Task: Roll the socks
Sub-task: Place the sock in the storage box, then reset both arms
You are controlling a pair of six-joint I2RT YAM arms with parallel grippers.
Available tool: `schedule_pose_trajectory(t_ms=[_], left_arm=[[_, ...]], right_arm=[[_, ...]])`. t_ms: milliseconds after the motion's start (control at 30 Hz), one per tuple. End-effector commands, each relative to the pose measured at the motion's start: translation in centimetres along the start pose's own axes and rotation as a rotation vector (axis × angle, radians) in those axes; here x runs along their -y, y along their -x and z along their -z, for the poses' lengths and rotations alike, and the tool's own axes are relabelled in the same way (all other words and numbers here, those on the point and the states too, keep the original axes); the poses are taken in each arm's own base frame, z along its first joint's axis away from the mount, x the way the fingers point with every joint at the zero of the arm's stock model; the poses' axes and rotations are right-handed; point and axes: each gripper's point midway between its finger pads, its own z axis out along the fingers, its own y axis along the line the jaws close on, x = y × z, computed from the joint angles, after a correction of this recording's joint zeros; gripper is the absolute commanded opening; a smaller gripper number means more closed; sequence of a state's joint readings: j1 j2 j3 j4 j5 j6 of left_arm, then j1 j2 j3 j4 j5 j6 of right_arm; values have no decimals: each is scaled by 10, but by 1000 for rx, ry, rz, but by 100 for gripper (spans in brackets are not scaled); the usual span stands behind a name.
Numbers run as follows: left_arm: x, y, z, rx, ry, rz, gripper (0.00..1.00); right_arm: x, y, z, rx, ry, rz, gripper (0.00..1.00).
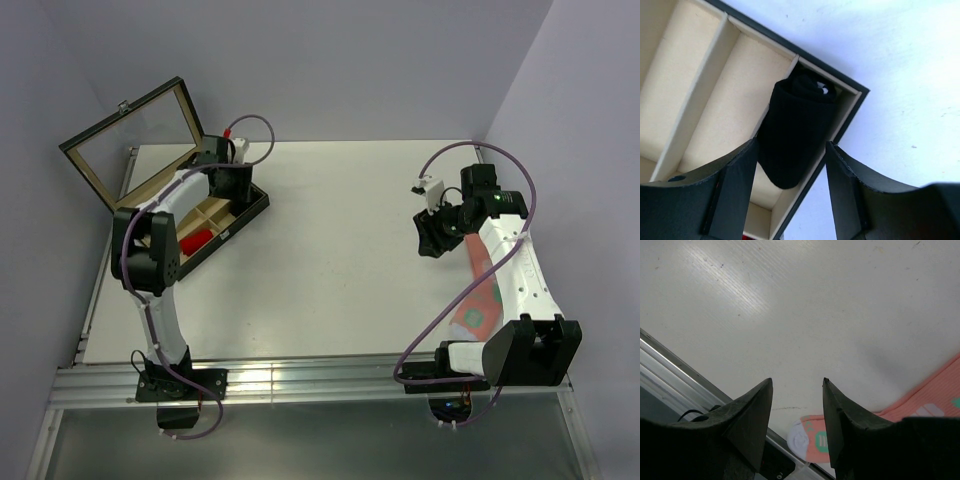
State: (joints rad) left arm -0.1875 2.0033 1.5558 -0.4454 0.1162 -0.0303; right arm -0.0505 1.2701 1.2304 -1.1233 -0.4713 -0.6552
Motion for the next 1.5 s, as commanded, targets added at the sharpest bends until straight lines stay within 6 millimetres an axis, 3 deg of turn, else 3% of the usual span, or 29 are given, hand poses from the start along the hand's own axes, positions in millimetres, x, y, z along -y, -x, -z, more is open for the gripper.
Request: schedule_pose_trajectory(t_ms=[0, 267, 367, 433, 467, 500, 567, 600, 700, 767, 800, 967, 1100, 1200, 1467], left_arm=[[7, 52, 40, 160, -1, -9, 61], [15, 65, 57, 215, -31, 11, 59], [21, 77, 80, 282, -46, 53, 59], [31, 88, 109, 354, -80, 96, 59], [34, 82, 113, 355, -95, 109, 59], [37, 91, 134, 412, -100, 117, 59], [50, 81, 145, 418, -117, 147, 60], [56, 83, 162, 448, -125, 143, 60], [78, 68, 185, 485, -119, 142, 61], [90, 52, 190, 487, -123, 176, 61], [93, 52, 207, 529, -141, 187, 61], [93, 31, 216, 535, -151, 230, 61], [99, 27, 228, 597, -192, 266, 62], [114, 19, 228, 594, -236, 269, 62], [131, 12, 227, 570, -268, 229, 62]], right_arm=[[2, 12, 12, 43, -25, 24, 52], [2, 16, 15, 65, -34, 20, 52], [2, 19, 18, 82, -46, 18, 52], [-1, 21, 18, 97, -40, 10, 52], [-3, 23, 21, 110, -40, 10, 52], [-4, 25, 22, 124, -42, 9, 52], [-7, 29, 28, 163, -56, 15, 52], [-7, 31, 28, 181, -62, 10, 52], [-13, 36, 34, 235, -71, 2, 53], [-19, 39, 39, 268, -65, 4, 54], [-21, 39, 40, 279, -63, -7, 55], [-29, 40, 49, 330, -81, -9, 55], [-34, 41, 59, 383, -115, 1, 58], [-36, 44, 64, 426, -132, -11, 64], [-36, 50, 67, 468, -143, -28, 67]])
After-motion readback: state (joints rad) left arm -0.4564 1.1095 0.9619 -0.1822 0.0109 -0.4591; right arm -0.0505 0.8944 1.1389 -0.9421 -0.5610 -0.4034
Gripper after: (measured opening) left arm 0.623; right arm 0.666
